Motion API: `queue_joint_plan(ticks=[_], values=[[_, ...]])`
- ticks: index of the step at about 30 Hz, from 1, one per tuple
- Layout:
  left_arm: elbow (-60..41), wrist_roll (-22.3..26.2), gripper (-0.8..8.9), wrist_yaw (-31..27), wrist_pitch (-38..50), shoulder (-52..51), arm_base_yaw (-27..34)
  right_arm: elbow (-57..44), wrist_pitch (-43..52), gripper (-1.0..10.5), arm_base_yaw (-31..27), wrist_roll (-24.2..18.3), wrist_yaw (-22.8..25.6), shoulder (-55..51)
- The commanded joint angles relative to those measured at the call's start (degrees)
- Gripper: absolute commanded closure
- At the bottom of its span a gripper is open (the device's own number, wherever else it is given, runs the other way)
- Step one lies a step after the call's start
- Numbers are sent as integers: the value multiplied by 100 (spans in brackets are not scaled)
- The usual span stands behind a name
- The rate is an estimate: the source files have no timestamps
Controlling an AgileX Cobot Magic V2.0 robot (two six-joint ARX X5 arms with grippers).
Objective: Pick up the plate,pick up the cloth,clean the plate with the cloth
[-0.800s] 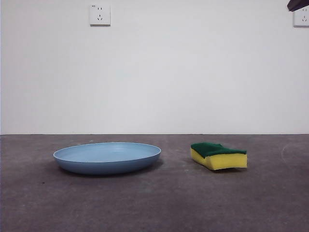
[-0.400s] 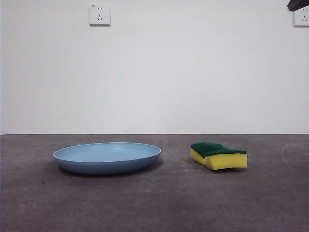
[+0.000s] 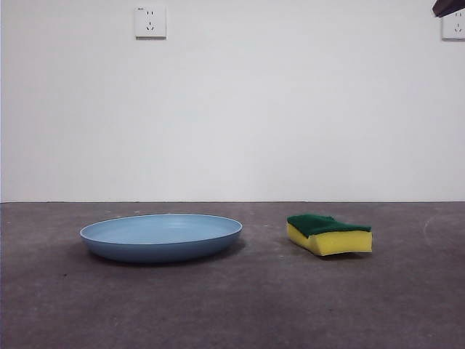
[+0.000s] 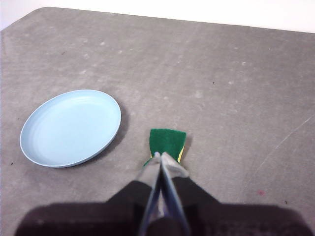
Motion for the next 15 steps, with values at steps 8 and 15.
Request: queue_joint_plan(ticks=[8,15], values=[[-72,-31,817,13,7,-17,20,-35,-125,946,-282,-452,162,-411],[-72,-31,817,13,7,-17,20,-691,758,946,-1405,-511,118,-1196]])
